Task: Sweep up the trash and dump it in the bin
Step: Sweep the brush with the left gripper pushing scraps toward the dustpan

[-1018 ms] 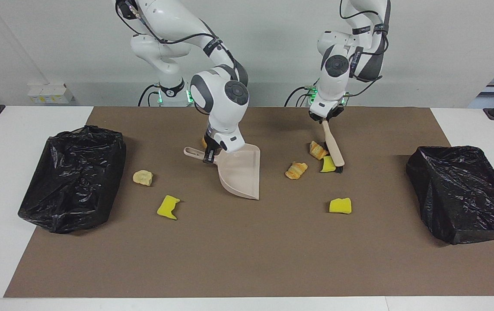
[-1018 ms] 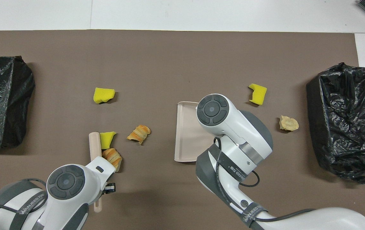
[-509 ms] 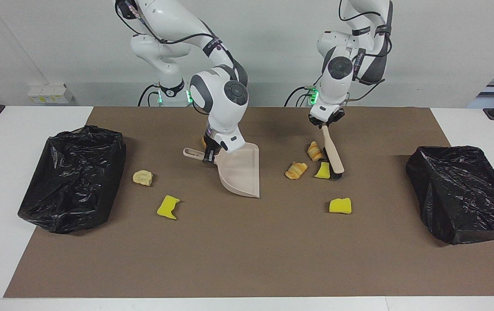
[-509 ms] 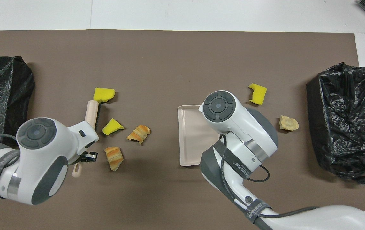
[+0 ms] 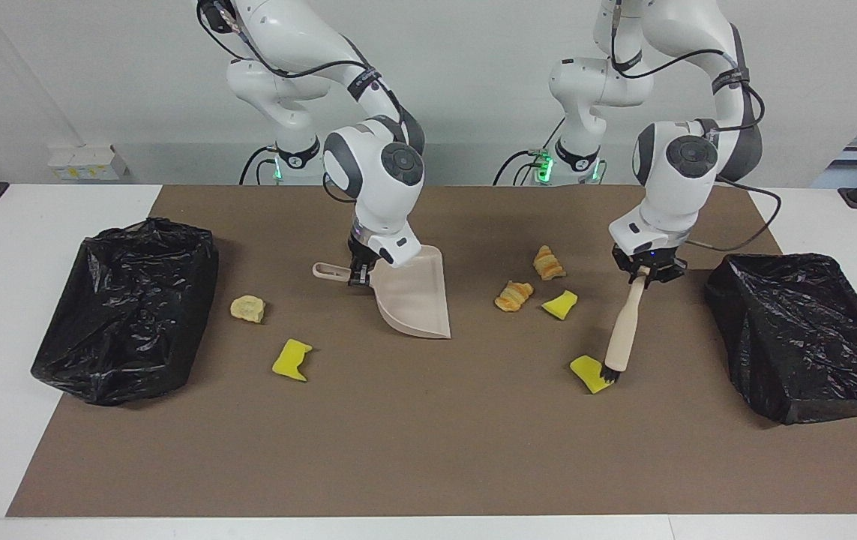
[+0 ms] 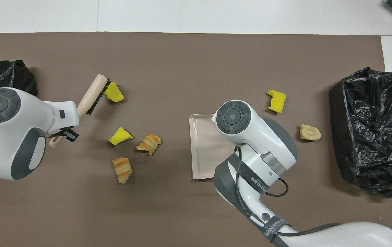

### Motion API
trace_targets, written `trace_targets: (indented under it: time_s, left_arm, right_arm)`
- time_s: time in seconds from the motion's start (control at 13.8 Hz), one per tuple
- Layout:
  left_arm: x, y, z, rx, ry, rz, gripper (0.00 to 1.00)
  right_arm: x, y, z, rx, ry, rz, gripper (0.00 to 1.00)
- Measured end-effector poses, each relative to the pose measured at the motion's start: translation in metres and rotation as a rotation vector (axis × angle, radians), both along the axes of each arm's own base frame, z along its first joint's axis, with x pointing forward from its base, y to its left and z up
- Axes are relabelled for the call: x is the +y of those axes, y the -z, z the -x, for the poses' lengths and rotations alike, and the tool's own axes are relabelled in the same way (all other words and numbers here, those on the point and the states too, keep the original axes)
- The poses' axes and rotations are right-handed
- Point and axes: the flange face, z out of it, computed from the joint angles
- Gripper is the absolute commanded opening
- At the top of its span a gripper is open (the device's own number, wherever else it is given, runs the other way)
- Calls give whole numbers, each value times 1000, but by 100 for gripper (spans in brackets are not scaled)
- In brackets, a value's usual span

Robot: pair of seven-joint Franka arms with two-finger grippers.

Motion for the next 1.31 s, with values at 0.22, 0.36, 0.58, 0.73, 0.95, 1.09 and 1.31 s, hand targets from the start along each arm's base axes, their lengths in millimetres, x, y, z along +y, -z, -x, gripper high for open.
trace_targets:
  time_s: [0.22, 0.36, 0.58, 0.73, 0.95, 1.09, 1.31]
  left_arm:
    - [3, 4, -39, -28, 206, -10, 0]
    - [-2, 8, -64, -37, 265, -18, 0]
    - [2, 19, -90, -51, 289, -32, 0]
    - [8, 27, -93, -44, 299, -34, 0]
    - [11, 40, -87, -11, 302, -33, 0]
    - [12, 48, -78, 21, 301, -32, 0]
    - [11, 48, -51, 146, 292, -33, 0]
  right_arm:
    - [3, 2, 4, 6, -9, -2, 0]
    - [0, 4, 4, 10, -6, -4, 0]
    - [-1, 5, 5, 11, -6, -4, 0]
    - [-1, 5, 5, 11, -6, -4, 0]
    - [-1, 5, 5, 12, -6, -4, 0]
    - [-1, 6, 5, 12, -7, -3, 0]
    - [-2, 6, 8, 13, -9, 2, 0]
